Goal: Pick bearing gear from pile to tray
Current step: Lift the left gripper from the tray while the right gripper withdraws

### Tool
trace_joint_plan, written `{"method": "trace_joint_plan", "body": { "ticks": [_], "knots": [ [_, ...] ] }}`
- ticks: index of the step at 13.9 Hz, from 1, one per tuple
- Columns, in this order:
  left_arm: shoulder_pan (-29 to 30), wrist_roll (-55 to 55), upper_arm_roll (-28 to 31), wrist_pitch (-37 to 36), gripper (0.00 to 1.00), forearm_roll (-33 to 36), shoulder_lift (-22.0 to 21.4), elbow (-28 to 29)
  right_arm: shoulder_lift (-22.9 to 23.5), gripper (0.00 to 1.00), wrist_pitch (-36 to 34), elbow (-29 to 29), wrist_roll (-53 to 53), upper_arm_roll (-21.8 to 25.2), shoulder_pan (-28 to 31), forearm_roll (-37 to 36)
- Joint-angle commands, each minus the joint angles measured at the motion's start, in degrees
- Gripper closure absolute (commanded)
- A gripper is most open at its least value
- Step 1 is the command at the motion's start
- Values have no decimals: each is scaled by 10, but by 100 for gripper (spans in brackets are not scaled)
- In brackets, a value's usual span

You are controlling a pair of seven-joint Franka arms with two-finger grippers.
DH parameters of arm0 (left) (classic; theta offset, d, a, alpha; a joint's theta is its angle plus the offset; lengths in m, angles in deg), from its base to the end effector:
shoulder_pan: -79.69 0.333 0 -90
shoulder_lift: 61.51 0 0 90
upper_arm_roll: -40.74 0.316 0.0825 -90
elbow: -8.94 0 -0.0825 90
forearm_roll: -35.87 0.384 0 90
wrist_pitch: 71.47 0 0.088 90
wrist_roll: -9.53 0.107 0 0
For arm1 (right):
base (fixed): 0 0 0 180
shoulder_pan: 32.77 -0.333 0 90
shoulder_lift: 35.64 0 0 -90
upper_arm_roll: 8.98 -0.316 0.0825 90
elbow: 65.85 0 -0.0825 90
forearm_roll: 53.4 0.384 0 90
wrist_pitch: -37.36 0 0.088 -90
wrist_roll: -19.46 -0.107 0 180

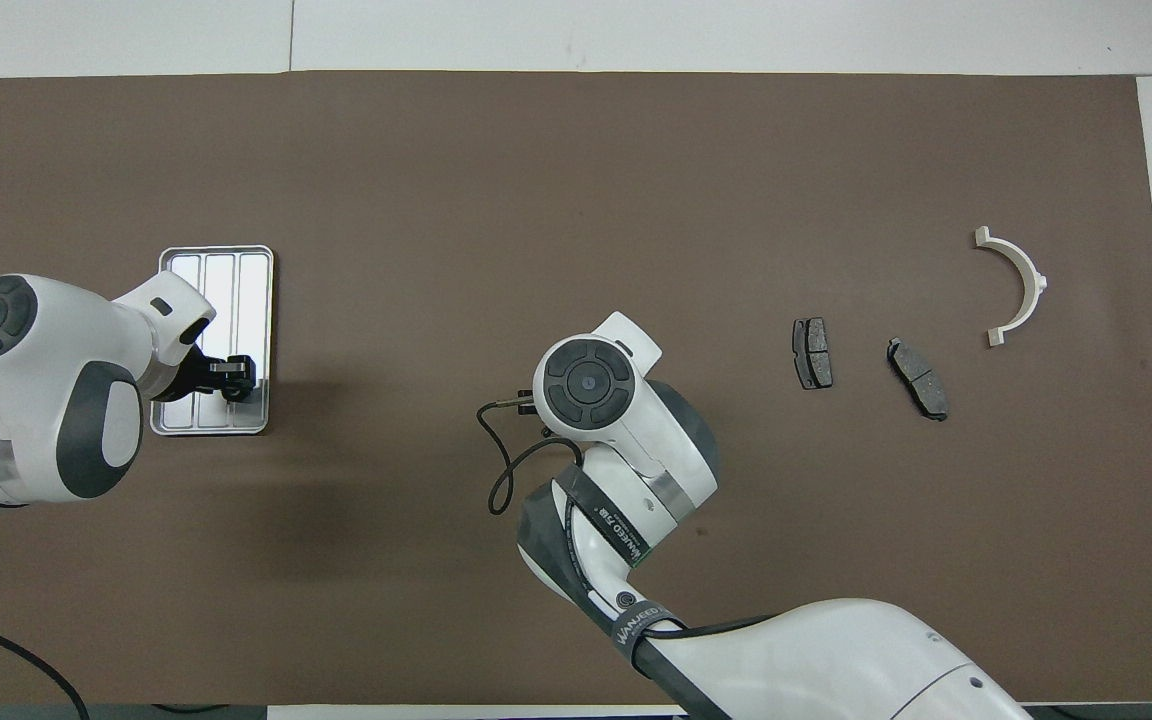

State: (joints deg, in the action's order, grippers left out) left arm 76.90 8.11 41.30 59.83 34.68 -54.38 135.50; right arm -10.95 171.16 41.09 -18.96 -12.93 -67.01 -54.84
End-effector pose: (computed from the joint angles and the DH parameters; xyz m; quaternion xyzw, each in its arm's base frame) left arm 0.5388 -0.0215 0.3202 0.9998 -0.0001 -0.0211 0.0064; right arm 0.5056 0.3937 0.2892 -0.9998 -0.0031 -0.0122 0.0161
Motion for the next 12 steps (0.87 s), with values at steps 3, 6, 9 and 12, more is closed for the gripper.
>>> {"method": "trace_joint_plan", "body": {
  "ticks": [3, 6, 9, 12],
  "knots": [
    [2, -13, -4, -78, 47, -1, -5, -72, -14, 43, -23, -40, -24, -5, 17, 6],
    [-37, -94, -7, -82, 47, -4, 4, -95, -35, 29, -56, -90, -11, -4, 53, -4],
    [-103, -199, -7, -87, 47, -7, 14, -119, -47, 0, -55, -93, 176, 1, 143, -6],
    [-181, -302, -7, -95, 47, -28, 28, -155, -70, 0, -67, -94, 401, 1, 261, -7]
  ]
}}
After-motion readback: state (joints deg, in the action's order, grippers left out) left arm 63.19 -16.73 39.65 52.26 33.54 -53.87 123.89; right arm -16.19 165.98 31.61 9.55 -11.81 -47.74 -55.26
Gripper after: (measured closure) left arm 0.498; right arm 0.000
